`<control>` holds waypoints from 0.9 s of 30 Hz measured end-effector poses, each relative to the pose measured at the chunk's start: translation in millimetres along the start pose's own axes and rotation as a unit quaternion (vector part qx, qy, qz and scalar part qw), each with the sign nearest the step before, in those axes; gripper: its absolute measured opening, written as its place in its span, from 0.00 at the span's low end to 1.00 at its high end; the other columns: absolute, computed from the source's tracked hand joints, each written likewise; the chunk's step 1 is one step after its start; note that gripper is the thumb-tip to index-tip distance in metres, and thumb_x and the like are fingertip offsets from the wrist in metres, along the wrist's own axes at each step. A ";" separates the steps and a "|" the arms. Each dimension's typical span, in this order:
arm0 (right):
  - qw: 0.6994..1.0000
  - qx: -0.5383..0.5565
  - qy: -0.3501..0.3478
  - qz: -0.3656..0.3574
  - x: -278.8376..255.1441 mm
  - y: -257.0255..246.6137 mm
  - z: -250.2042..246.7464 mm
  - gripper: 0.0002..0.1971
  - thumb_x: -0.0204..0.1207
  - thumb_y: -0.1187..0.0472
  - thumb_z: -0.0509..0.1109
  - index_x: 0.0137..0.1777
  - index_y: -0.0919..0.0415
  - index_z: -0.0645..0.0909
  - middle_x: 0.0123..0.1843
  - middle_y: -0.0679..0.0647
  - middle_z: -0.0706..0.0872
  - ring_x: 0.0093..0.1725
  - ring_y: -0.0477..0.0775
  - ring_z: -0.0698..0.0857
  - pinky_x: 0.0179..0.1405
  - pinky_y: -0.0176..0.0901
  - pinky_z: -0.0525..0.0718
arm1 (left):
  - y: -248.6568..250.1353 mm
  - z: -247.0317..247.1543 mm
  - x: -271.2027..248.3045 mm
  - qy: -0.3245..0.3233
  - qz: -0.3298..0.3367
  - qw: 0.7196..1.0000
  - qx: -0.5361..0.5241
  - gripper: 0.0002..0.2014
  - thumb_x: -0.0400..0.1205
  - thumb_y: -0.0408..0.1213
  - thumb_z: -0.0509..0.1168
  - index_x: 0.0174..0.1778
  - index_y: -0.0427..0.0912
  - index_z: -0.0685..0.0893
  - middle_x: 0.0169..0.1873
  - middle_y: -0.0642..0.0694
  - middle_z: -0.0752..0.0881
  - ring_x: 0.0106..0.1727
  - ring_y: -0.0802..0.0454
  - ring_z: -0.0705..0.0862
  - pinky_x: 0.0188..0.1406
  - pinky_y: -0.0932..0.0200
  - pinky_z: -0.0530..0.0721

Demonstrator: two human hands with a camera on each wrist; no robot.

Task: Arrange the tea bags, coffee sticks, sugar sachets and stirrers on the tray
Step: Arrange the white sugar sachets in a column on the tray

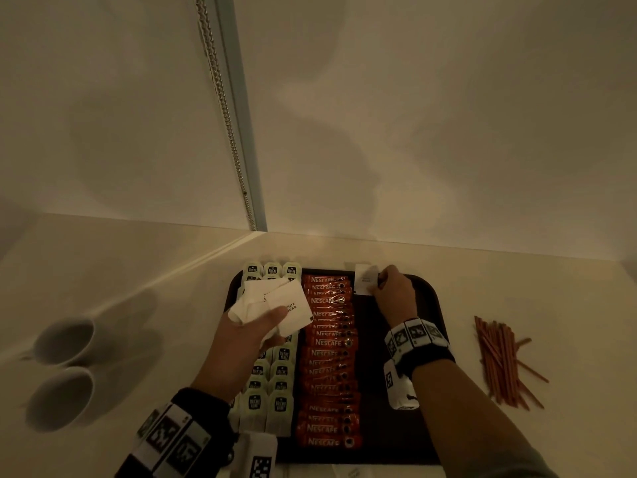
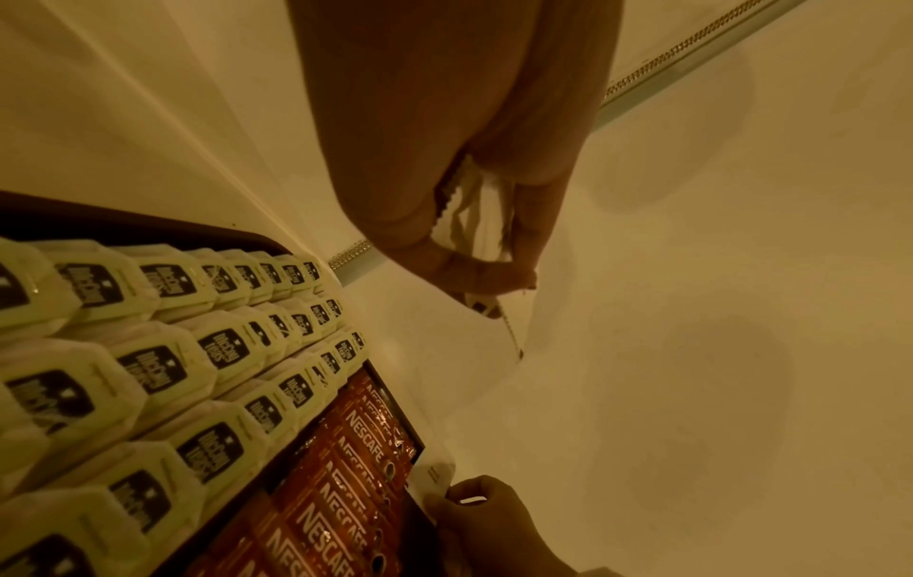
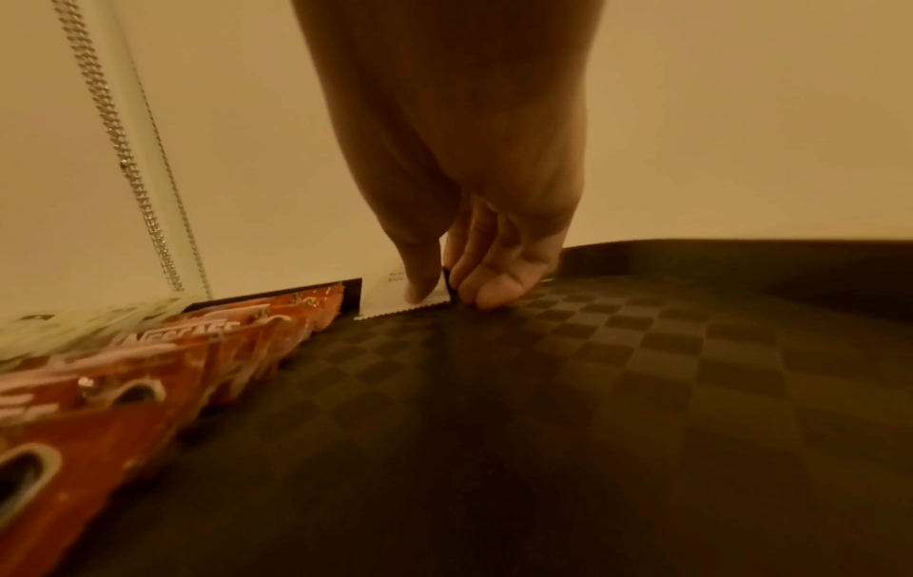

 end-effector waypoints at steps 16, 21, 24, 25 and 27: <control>0.913 0.317 -0.230 -0.110 -102.6 -87.7 -36.1 0.08 0.79 0.61 0.67 0.56 0.56 0.83 0.53 0.50 0.88 0.51 0.47 0.87 0.48 0.38 0.87 | -3.0 17.0 9.5 -0.014 -0.027 0.998 -0.052 0.13 0.81 0.23 0.63 0.52 0.46 0.84 0.46 0.44 0.89 0.46 0.48 0.89 0.32 0.61 0.87; 0.961 0.272 -0.030 0.040 -35.3 1.3 -29.6 0.10 0.80 0.64 0.65 0.60 0.61 0.80 0.58 0.56 0.86 0.56 0.53 0.85 0.59 0.51 0.85 | -5.9 2.3 5.3 0.009 -0.042 0.996 -0.081 0.11 0.82 0.24 0.60 0.52 0.44 0.83 0.36 0.47 0.92 0.37 0.49 0.91 0.29 0.63 0.87; 0.976 0.189 0.052 0.096 -10.8 39.4 -26.9 0.11 0.78 0.64 0.67 0.59 0.64 0.79 0.59 0.61 0.85 0.57 0.61 0.83 0.61 0.53 0.80 | -8.3 -4.3 3.7 0.015 -0.047 0.996 -0.080 0.12 0.82 0.25 0.61 0.57 0.43 0.83 0.44 0.42 0.91 0.43 0.43 0.91 0.29 0.63 0.87; 0.976 0.179 0.062 0.109 -7.2 45.9 -26.7 0.11 0.78 0.64 0.66 0.59 0.65 0.79 0.59 0.62 0.85 0.58 0.63 0.82 0.59 0.51 0.80 | -9.3 -6.3 3.7 0.019 -0.049 0.995 -0.081 0.12 0.82 0.26 0.61 0.59 0.42 0.83 0.49 0.39 0.90 0.48 0.40 0.90 0.30 0.63 0.87; 0.975 0.172 0.069 0.122 -2.4 52.8 -25.9 0.11 0.78 0.64 0.67 0.59 0.66 0.79 0.59 0.64 0.84 0.58 0.65 0.82 0.57 0.50 0.79 | -11.1 -9.4 4.8 0.026 -0.053 0.995 -0.082 0.14 0.82 0.27 0.62 0.62 0.41 0.82 0.55 0.35 0.88 0.55 0.34 0.87 0.31 0.62 0.87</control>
Point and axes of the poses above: each hand's wrist, its own x-axis towards the middle knuckle, its own z-axis out of the palm, y = z × x, the point moved 4 cm from there along x, towards the middle knuckle
